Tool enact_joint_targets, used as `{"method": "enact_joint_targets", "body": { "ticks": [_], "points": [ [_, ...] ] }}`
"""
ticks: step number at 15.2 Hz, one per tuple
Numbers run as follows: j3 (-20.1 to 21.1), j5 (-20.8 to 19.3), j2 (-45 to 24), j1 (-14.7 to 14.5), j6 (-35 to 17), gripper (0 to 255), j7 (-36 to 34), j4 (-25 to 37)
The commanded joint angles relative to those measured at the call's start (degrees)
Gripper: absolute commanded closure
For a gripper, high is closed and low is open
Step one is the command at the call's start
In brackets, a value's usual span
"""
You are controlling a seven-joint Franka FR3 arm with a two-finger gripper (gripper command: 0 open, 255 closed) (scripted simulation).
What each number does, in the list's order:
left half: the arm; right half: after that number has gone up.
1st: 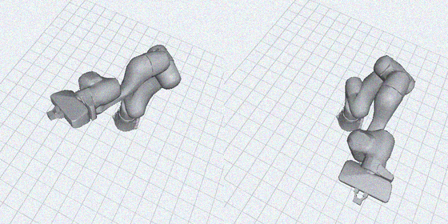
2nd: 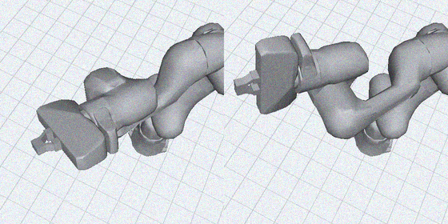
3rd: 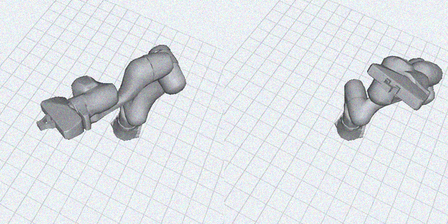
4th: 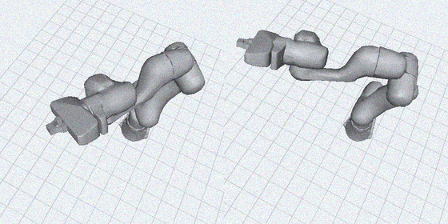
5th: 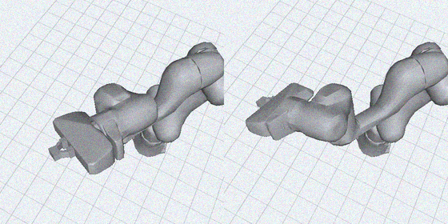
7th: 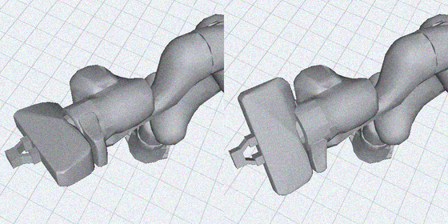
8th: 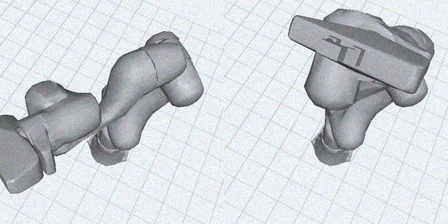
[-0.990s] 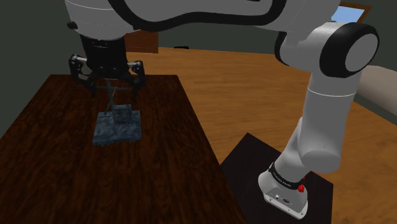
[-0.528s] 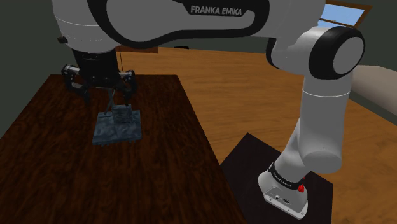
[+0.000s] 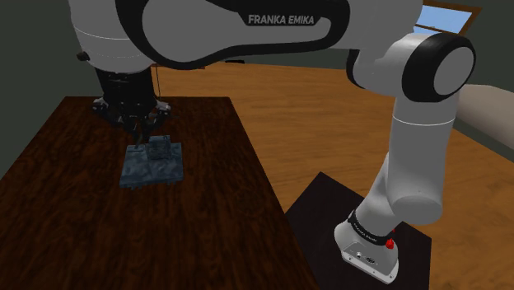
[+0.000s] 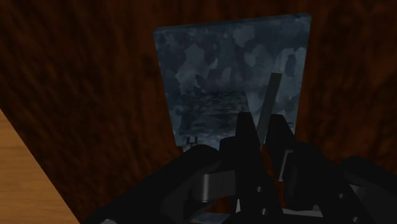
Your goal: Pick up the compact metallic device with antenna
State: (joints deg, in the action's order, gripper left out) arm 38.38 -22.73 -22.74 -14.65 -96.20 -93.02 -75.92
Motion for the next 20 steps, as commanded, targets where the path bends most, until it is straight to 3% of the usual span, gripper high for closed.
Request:
{"method": "enact_joint_targets", "body": {
  "ticks": [1,6,20],
  "points": [
    [-0.04,0.07,-0.88,-0.26,-0.49,255,-0.10,-0.18],
    [0.10,0.34,-0.46,0.04,0.25,255,0.30,0.25],
    [-0.49,-2.26,-4.90,-5.47,13.70,255,2.18,18.27]
  ]
}}
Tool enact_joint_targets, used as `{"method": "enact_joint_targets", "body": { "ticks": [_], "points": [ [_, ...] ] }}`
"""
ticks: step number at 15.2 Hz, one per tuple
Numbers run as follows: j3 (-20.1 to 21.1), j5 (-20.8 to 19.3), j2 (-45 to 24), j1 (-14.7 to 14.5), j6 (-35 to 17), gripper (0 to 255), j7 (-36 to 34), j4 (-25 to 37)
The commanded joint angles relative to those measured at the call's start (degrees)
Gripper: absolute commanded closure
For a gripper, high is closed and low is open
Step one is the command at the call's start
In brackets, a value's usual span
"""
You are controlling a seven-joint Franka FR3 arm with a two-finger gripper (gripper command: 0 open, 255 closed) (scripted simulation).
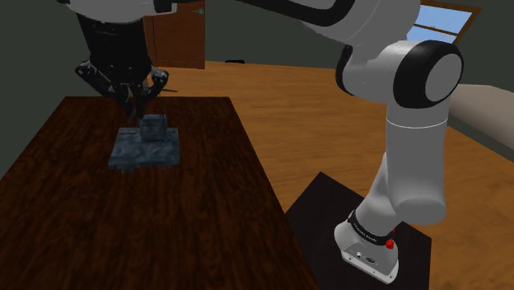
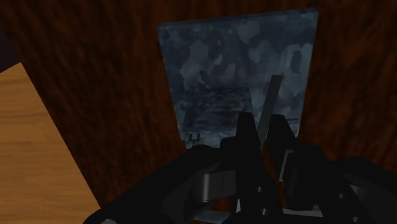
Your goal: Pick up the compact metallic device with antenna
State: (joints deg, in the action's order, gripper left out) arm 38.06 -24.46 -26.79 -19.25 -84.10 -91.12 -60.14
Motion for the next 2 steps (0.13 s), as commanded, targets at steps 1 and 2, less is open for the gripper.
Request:
{"method": "enact_joint_targets", "body": {
  "ticks": [1,2],
  "points": [
    [-0.20,-0.59,-0.94,-0.97,1.78,255,0.30,2.77],
    [-0.20,-0.57,-0.93,-0.96,1.76,255,0.30,2.74]
  ]
}}
